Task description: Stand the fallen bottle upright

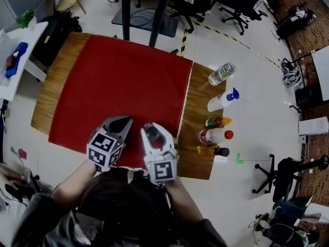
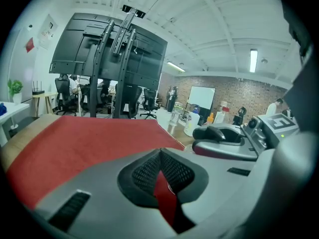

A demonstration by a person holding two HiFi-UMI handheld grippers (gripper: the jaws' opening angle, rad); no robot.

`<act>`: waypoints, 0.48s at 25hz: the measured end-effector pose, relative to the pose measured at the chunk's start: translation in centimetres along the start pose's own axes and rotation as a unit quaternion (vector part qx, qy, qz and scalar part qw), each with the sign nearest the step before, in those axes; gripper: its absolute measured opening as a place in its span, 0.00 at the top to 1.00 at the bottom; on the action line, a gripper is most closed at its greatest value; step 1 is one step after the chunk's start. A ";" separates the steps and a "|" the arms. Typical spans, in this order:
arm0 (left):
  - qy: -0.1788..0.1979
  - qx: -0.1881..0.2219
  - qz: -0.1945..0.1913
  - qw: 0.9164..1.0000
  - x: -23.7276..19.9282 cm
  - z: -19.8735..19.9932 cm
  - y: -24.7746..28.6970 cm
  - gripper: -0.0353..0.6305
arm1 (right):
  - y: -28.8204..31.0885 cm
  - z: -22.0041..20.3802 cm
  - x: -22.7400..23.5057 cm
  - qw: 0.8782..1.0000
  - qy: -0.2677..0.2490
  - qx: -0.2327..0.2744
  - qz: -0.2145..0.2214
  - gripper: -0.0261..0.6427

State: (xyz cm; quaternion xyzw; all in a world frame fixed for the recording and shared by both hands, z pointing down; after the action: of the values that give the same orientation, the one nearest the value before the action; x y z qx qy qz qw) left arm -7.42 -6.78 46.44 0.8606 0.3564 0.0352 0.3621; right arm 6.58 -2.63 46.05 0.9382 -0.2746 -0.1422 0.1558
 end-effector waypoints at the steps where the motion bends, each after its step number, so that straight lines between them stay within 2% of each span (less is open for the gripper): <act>1: -0.002 0.001 0.002 1.000 0.1 -0.1 -0.1 0.89 | 0.0 -0.1 0.0 1.000 0.000 -0.002 -0.001 0.77; 10: -0.006 0.002 0.005 1.000 1.3 -0.1 -0.6 0.89 | -0.2 0.1 0.1 1.000 0.002 -0.010 0.001 0.76; 12: -0.005 0.003 0.003 1.000 1.5 -0.1 -0.7 0.89 | -0.2 0.1 -0.1 1.000 -0.003 -0.016 0.008 0.72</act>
State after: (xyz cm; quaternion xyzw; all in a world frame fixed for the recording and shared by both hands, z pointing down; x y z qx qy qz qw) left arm -6.77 -5.43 45.75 0.8631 0.3518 0.0314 0.3610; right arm 6.52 -2.43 45.92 0.9329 -0.2805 -0.1476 0.1710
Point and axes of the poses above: the fingertips, and each gripper's own axes: y forward along the fingers, x to its right, z out of its top, the point moved 8 cm from there along -y, backward along the fingers, and after that the axes turned 12 degrees about -x, right-handed, at the moved point
